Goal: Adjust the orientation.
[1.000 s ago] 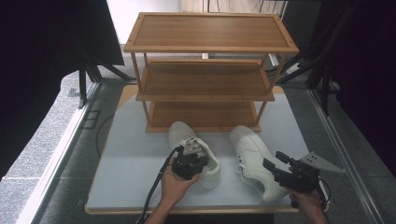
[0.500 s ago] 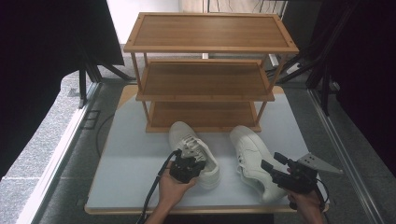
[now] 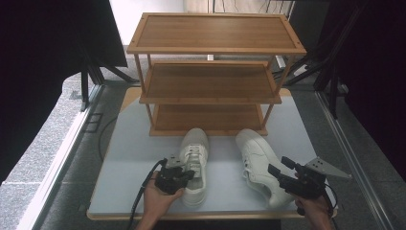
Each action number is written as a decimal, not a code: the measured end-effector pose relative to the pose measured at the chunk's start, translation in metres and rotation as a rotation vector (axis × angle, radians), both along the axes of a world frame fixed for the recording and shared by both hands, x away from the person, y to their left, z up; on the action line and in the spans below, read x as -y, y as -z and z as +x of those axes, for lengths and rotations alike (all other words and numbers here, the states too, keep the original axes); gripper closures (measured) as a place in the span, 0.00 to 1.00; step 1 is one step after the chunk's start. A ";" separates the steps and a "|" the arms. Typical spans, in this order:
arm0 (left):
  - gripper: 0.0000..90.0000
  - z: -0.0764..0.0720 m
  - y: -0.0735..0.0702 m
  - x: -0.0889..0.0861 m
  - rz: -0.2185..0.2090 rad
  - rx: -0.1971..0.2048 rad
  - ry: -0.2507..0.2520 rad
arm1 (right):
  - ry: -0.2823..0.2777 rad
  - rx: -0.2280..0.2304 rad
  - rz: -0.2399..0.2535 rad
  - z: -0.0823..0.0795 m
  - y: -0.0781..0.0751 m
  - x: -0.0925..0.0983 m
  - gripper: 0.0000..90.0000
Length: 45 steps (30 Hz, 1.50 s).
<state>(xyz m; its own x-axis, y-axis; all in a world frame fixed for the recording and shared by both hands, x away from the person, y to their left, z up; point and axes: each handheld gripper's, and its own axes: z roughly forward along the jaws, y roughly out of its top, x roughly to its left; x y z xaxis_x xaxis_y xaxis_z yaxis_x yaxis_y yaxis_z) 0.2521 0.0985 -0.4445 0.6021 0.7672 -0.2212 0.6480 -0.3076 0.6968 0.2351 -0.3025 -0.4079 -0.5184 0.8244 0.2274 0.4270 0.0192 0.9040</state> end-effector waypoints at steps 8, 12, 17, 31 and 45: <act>1.00 0.004 0.002 -0.031 -0.075 -0.021 -0.017 | -0.014 -0.001 -0.004 0.001 0.001 -0.006 0.37; 0.99 0.006 0.003 -0.034 -0.094 -0.013 0.005 | -0.024 -0.001 -0.009 0.001 0.001 -0.010 0.37; 0.89 0.001 0.001 -0.035 -0.109 0.032 0.082 | -0.029 0.002 0.016 0.003 0.002 -0.013 0.37; 0.37 -0.028 -0.027 -0.035 -0.231 0.245 0.014 | -0.061 0.039 -0.026 -0.008 -0.001 -0.031 0.37; 0.35 -0.024 -0.027 -0.057 -0.287 0.232 -0.054 | -0.088 -0.001 -0.145 -0.027 0.007 -0.042 0.60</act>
<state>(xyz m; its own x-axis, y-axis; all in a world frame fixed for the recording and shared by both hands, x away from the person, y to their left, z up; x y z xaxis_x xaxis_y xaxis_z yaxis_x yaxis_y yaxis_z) 0.2277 0.1557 -0.4177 0.6221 0.7255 -0.2944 0.4727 -0.0484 0.8799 0.2084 -0.2607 -0.4152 -0.5896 0.8001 0.1104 0.4192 0.1862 0.8886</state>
